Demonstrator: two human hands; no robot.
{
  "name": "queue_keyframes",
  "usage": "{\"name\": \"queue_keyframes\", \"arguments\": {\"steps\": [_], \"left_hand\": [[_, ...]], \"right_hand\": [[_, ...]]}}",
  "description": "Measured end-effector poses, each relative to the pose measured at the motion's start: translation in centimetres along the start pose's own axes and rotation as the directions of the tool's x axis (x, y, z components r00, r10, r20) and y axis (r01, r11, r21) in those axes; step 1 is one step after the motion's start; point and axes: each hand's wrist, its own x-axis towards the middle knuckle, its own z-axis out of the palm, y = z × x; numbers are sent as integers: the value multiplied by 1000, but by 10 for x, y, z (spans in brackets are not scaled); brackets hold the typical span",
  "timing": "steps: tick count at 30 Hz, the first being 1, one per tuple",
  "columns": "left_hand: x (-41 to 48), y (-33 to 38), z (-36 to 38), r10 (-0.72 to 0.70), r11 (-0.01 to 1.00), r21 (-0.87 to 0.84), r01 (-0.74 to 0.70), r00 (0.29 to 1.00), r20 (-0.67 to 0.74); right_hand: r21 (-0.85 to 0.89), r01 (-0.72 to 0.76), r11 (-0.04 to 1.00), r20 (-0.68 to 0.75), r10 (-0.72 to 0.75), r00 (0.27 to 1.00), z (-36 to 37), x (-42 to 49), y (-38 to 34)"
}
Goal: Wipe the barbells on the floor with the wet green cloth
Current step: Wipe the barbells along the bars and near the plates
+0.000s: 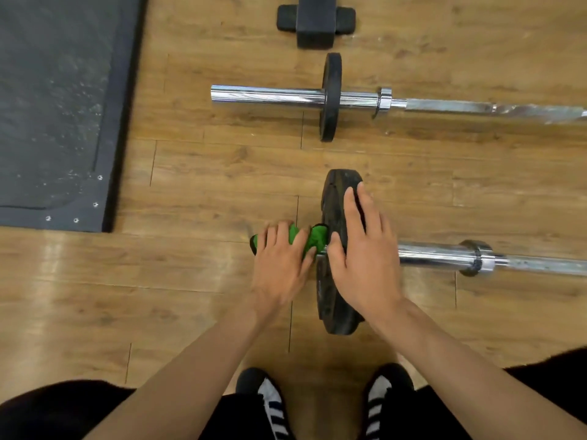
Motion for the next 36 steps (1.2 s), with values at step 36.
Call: {"name": "queue_keyframes", "arguments": {"steps": [36], "left_hand": [[48, 16, 5, -74, 997, 5, 74, 996, -40]], "right_hand": [[93, 180, 979, -326, -141, 935, 26, 0, 5]]}}
